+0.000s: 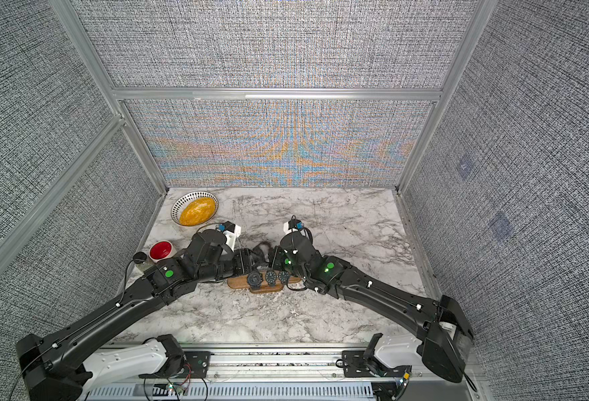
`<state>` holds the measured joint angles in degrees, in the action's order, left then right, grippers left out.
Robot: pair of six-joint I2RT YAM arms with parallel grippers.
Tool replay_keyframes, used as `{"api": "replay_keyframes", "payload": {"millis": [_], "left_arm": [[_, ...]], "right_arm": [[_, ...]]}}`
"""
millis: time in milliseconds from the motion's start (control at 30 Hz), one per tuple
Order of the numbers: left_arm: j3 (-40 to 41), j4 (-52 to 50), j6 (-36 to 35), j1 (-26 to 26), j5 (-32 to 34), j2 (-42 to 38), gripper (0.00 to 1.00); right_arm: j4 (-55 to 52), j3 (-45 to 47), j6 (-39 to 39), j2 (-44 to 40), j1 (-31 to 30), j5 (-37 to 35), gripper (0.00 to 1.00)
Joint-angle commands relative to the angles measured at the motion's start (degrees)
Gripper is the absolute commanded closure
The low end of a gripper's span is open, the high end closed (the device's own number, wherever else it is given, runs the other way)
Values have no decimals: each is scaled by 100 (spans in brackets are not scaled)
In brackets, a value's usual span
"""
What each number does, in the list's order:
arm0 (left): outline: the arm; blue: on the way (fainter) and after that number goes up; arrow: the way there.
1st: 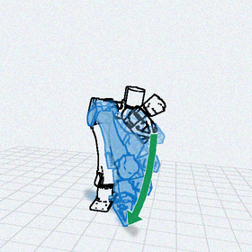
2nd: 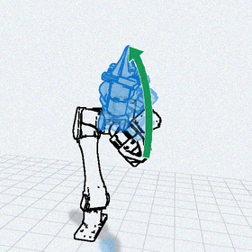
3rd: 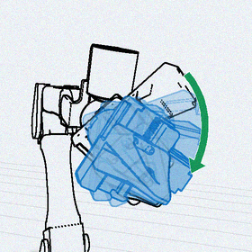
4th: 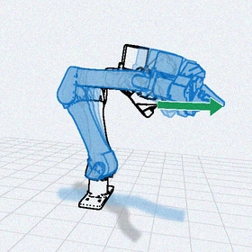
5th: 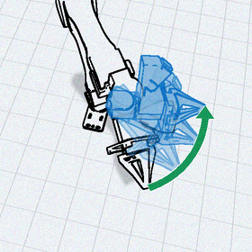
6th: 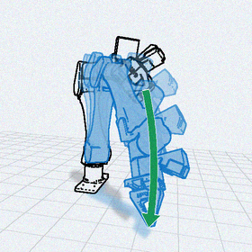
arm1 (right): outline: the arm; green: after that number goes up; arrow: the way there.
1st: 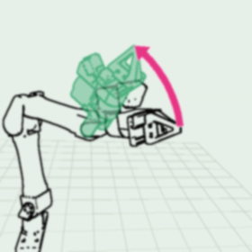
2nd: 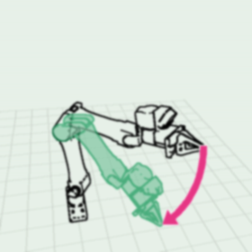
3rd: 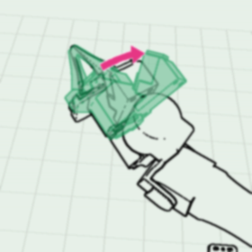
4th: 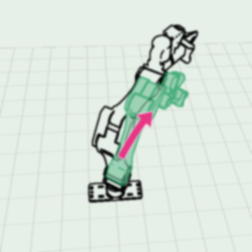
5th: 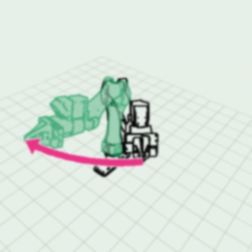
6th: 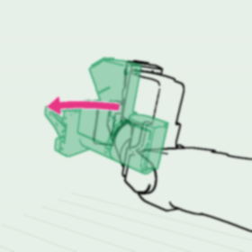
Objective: Place watch on stand
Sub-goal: Pick up the watch at the center of the board.
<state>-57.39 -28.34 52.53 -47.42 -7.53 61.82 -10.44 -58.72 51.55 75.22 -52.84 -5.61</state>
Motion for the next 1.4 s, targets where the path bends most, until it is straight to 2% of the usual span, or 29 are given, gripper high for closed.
{"api": "replay_keyframes", "payload": {"millis": [0, 267, 367, 433, 467, 533, 633, 767, 1000, 1367], "left_arm": [[-10, -42, -76, 4, 153, -36, 57], [42, -89, -135, 5, 208, -99, 58], [76, -84, -94, 5, 217, -144, 42], [96, -101, -80, 5, 229, -188, 25], [109, -107, -88, 5, 243, -205, 21], [144, -126, -61, 5, 285, -253, 13], [199, -87, -18, 5, 287, -293, 8], [260, 91, 61, 5, 212, -311, 8], [198, 399, 213, 5, 44, -281, 21], [204, 343, 322, 5, 49, -325, 36]], "right_arm": [[235, -24, -96, 42, -19, 251, 100], [297, -12, -137, 91, -42, 380, 100], [238, -20, -95, 58, -42, 301, 100], [202, -23, -92, -1, -42, 224, 100], [203, -26, -99, -18, -42, 205, 100], [164, -65, -110, -41, -42, 200, 100], [147, -100, -106, -51, -41, 225, 100], [174, -157, -119, -34, -47, 299, 100], [159, -219, -137, 53, -86, 297, 100], [158, -197, -136, 121, -113, 235, 100]]}}
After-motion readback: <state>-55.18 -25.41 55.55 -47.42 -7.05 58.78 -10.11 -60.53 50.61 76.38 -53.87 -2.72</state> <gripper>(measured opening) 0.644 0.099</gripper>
